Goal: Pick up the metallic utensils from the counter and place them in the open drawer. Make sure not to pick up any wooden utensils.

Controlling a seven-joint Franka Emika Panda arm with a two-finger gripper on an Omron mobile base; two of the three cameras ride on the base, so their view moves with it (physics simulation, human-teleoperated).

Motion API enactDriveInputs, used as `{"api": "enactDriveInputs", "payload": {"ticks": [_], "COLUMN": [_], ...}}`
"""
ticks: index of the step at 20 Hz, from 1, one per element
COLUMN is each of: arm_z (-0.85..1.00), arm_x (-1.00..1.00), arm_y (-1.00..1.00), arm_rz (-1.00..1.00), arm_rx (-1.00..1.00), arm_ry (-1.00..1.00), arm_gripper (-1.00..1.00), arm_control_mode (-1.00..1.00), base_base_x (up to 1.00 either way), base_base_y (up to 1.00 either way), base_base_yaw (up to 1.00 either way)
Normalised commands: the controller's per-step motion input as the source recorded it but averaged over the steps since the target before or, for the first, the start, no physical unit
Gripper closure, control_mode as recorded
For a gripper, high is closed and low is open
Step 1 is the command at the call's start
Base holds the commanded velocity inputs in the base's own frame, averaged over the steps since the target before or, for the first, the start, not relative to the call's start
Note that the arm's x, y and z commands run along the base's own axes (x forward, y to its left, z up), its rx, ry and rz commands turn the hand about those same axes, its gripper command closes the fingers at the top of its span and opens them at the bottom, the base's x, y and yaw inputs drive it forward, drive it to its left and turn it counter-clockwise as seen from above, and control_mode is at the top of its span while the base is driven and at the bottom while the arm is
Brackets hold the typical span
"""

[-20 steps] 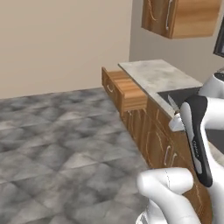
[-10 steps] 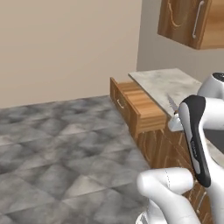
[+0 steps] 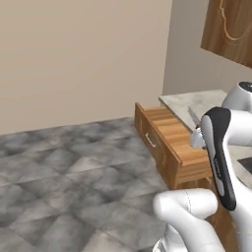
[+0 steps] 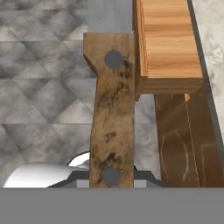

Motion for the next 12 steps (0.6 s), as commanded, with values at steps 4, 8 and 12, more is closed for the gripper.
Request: {"api": "enactDriveInputs", "payload": {"ticks": [4,8,12], "arm_z": [0.00,0.00,0.00], "arm_x": [0.00,0.00,0.00], "arm_y": [0.00,0.00,0.00], "arm_rz": [0.00,0.00,0.00], "arm_rx": [0.00,0.00,0.00], "arm_ry": [0.00,0.00,0.00], "arm_gripper": [1.00,1.00,1.00], "arm_control_mode": [1.00,1.00,1.00], "base_base_x": [0.69,0.11,-0.53], "base_base_y": [-0.56,-0.74,-0.15], "base_base_yaw": [0.07,0.02,0.19]}}
